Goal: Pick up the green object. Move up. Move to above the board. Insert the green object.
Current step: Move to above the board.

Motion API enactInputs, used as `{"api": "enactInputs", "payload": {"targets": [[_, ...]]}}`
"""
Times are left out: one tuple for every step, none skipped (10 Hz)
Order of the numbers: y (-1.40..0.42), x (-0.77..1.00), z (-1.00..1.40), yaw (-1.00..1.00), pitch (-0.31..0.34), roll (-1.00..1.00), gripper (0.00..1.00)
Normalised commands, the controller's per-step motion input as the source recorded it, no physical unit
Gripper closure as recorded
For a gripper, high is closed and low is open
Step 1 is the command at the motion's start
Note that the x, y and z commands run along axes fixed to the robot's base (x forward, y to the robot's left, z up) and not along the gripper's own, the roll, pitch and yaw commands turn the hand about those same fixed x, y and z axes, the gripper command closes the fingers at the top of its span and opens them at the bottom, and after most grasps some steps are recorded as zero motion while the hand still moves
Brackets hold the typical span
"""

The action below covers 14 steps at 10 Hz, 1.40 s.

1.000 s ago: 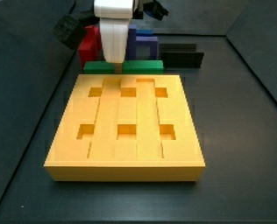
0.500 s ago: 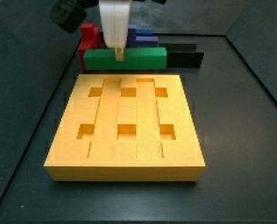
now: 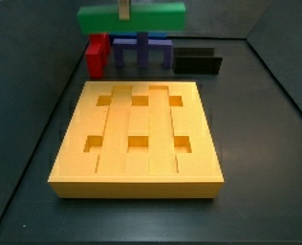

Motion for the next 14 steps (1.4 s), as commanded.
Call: {"api": "enactInputs", "payload": {"targets": [[0.01, 0.03, 1.4, -0.01, 0.062, -0.07, 1.0], [0.0, 0.03, 1.4, -0.01, 0.086, -0.06, 1.0], [0.01, -0.01, 0.84, -0.01, 0.081, -0.07, 1.0], [0.01, 0.02, 0.34, -0.01, 0.042, -0.07, 1.0], [0.01, 0.03, 0.21, -0.01, 0.052, -0.07, 1.0], [-1.4, 0.4, 0.39, 1.0, 0.026, -0.02, 1.0], [-1.4, 0.39, 0.35, 1.0, 0.026, -0.01, 1.0], [-1.4, 0.44, 0.33, 1.0, 0.04, 0.0, 1.0], [-1.4, 0.5, 0.34, 1.0, 0.046, 0.0, 1.0], [-0.81, 0.34, 0.21, 1.0, 0.064, 0.0, 1.0], [-0.57, 0.26, 0.15, 1.0, 0.067, 0.01, 1.0], [-0.27, 0.15, 0.08, 1.0, 0.067, 0.01, 1.0], [-0.2, 0.1, 0.06, 1.0, 0.067, 0.01, 1.0], [-0.1, 0.07, 0.04, 1.0, 0.073, 0.02, 1.0]]}}
